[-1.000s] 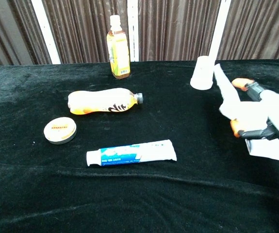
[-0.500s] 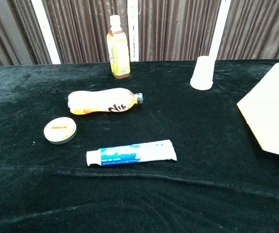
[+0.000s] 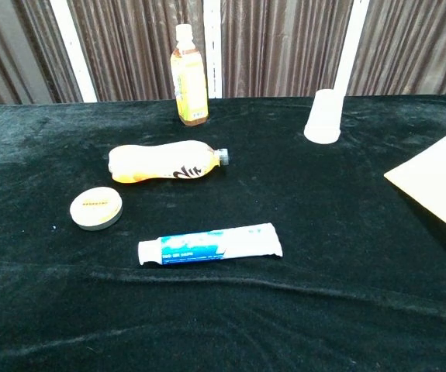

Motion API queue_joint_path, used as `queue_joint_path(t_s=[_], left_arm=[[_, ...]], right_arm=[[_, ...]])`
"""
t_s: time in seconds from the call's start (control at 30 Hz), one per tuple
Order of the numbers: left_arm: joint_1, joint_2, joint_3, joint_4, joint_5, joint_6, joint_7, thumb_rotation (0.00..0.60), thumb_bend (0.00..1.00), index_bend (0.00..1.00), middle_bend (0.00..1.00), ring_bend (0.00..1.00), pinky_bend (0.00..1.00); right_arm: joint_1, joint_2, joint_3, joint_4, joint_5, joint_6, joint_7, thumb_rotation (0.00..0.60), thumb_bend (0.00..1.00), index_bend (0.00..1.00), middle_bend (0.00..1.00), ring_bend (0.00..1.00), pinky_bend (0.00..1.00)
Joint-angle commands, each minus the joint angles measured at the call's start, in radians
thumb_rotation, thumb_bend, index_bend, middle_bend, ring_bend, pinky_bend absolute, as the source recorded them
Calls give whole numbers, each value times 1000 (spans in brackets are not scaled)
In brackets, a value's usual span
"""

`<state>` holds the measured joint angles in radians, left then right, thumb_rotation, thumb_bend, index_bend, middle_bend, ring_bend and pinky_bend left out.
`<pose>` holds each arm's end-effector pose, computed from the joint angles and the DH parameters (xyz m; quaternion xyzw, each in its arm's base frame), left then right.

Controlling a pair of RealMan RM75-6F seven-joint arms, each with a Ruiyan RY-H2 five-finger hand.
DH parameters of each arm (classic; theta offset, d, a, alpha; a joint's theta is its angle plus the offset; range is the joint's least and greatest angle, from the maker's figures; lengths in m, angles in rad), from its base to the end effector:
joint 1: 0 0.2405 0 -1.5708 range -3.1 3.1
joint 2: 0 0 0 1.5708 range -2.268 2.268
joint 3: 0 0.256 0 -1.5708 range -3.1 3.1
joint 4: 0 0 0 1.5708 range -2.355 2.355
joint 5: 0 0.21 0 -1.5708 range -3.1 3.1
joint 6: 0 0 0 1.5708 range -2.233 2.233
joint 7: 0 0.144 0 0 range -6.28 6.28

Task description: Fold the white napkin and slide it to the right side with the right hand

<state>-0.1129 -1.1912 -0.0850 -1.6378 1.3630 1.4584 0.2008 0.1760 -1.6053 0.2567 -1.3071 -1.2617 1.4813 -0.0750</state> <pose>-0.3107 0.1951 0.1410 -0.5799 -0.3834 -0.3426 0.6319 -0.3128 -0.2424 0.0659 0.4511 -0.4302 0.4410 0.6457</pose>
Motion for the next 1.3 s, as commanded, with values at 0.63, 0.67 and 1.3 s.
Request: queue_joint_path(t_s=[0.63, 0.67, 1.3], left_arm=[[2, 2, 1, -1, 6, 4, -3, 600, 170, 0, 0, 0, 0], [2, 2, 0, 0, 5, 4, -3, 600, 170, 0, 0, 0, 0], [1, 0, 11, -12, 40, 13, 8, 600, 170, 0, 0, 0, 0]], right_arm=[[-36, 70, -6, -49, 2, 6, 41, 600, 52, 0, 0, 0, 0], [-41, 84, -4, -60, 2, 9, 45, 600, 48, 0, 0, 0, 0], [-73, 230, -23, -247, 7, 3, -20, 600, 51, 0, 0, 0, 0]])
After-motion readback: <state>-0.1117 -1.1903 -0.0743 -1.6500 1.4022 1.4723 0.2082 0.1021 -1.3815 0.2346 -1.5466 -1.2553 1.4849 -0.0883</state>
